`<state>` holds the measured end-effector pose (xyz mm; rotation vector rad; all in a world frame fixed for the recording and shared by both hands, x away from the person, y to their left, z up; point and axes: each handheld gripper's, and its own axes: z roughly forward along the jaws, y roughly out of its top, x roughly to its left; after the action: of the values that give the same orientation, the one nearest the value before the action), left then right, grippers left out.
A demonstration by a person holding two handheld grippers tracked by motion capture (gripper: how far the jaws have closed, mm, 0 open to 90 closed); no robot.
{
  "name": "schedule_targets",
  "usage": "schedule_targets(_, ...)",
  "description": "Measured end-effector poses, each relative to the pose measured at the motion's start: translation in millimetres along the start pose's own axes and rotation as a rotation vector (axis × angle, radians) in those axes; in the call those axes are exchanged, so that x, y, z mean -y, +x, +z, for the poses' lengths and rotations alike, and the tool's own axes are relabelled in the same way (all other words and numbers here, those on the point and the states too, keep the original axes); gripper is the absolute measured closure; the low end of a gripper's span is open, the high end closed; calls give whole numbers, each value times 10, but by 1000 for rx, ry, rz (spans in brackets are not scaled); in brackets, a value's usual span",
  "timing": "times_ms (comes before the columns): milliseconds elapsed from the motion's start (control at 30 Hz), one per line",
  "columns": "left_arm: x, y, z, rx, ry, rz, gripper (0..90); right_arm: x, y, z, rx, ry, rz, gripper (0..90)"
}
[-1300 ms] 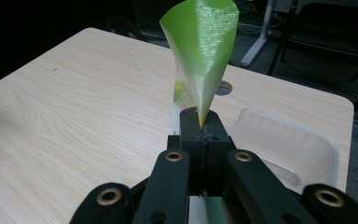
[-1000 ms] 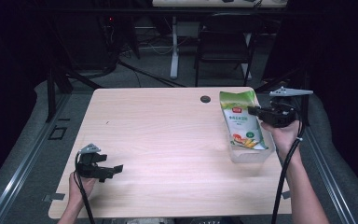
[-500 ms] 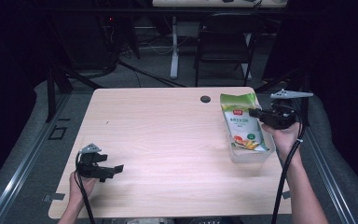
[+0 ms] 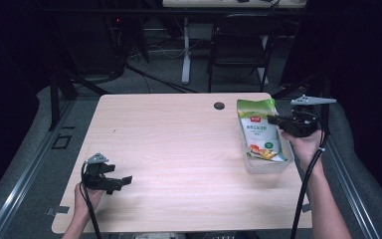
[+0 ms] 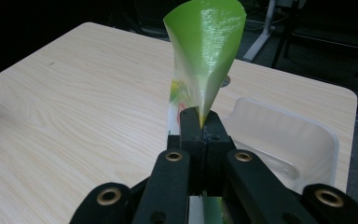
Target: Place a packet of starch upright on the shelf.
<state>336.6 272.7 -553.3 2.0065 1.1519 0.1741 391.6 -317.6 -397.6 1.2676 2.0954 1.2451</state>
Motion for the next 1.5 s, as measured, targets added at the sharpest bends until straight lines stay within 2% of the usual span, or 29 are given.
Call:
schedule_targets(333, -1, 2, 8, 0, 3, 2, 37, 3, -30, 7, -25, -5, -51, 900)
schedule_targets(700, -1, 4, 7, 1, 2, 3, 37, 88, -170, -39, -25, -23, -25, 900)
schedule_targets(1033, -2, 3, 5, -1, 0, 0, 37, 96, -183, -39, -21, -26, -54, 899)
schedule_targets(1500, -4, -2, 9, -1, 1, 0, 38, 216, -326, -130, -12, -4, -44, 893)
